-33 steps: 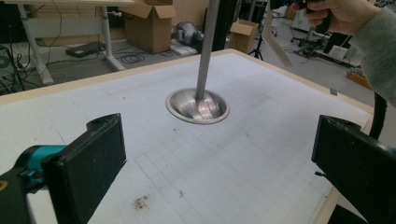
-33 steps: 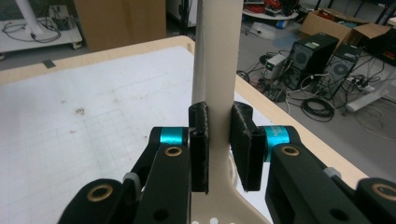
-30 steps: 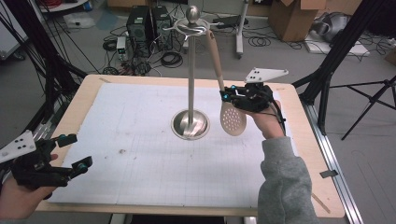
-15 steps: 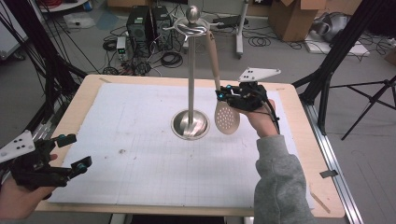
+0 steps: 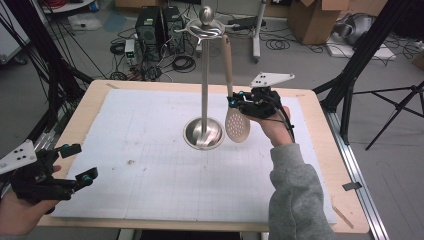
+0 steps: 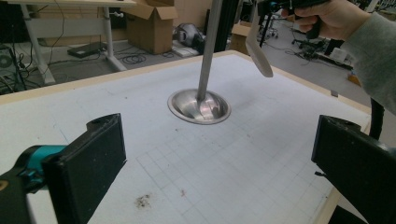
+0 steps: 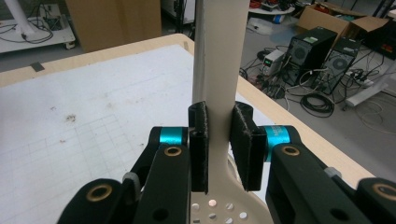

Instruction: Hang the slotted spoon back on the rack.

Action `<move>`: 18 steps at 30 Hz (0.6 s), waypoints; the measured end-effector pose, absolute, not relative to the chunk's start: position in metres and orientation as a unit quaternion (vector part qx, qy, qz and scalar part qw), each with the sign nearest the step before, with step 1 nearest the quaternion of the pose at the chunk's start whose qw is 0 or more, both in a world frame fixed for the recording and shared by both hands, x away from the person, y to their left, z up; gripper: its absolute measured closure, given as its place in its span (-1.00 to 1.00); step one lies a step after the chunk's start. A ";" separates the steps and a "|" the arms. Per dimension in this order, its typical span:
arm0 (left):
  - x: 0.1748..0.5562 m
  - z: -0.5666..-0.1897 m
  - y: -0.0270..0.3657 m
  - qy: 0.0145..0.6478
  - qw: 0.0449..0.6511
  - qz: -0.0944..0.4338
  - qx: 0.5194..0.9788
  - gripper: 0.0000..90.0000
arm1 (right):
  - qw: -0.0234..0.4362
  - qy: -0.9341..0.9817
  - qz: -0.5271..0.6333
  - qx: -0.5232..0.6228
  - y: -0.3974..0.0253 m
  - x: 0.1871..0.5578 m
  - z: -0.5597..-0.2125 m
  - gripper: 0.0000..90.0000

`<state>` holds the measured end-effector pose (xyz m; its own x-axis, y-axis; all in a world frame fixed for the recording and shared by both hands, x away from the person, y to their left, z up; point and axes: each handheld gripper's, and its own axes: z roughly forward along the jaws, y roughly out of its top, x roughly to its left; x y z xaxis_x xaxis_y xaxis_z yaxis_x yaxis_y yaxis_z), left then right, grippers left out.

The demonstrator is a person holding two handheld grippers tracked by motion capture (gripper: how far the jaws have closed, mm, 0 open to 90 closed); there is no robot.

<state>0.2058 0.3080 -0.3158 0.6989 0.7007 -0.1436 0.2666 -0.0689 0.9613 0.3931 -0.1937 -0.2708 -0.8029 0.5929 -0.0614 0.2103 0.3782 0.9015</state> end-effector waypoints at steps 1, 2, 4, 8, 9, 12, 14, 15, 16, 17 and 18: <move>0.206 -0.316 0.308 0.342 0.591 0.183 0.708 -0.93 | 0.190 0.808 0.499 0.250 -0.193 0.393 -0.271 0.72; 0.206 -0.316 0.308 0.342 0.591 0.183 0.708 -0.93 | 0.191 0.808 0.499 0.250 -0.193 0.393 -0.271 0.72; 0.206 -0.316 0.308 0.340 0.591 0.184 0.708 -0.93 | 0.190 0.808 0.499 0.248 -0.192 0.394 -0.272 0.72; 0.206 -0.315 0.308 0.340 0.591 0.184 0.708 -0.93 | 0.195 0.806 0.497 0.253 -0.190 0.394 -0.272 0.70; 0.206 -0.315 0.308 0.340 0.591 0.184 0.708 -0.93 | 0.195 0.806 0.498 0.253 -0.190 0.394 -0.273 0.69; 0.206 -0.315 0.308 0.341 0.592 0.184 0.707 -0.93 | 0.194 0.806 0.501 0.247 -0.190 0.392 -0.271 0.65; 0.206 -0.315 0.308 0.341 0.592 0.184 0.707 -0.93 | 0.193 0.803 0.506 0.249 -0.192 0.389 -0.269 0.61; 0.206 -0.315 0.308 0.341 0.592 0.184 0.706 -0.93 | 0.193 0.801 0.509 0.249 -0.192 0.388 -0.268 0.58; 0.206 -0.315 0.308 0.341 0.592 0.185 0.706 -0.93 | 0.193 0.802 0.510 0.246 -0.193 0.387 -0.268 0.54; 0.206 -0.315 0.308 0.340 0.592 0.186 0.707 -0.93 | 0.190 0.802 0.509 0.248 -0.194 0.386 -0.267 0.51; 0.206 -0.315 0.307 0.339 0.592 0.186 0.707 -0.93 | 0.190 0.803 0.508 0.246 -0.194 0.385 -0.267 0.47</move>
<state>0.2062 0.3073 -0.3153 0.7003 0.7002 -0.1389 0.2591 -0.0680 0.9635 0.3851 -0.1944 -0.2672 -0.8061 0.5892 -0.0552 0.2021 0.3619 0.9101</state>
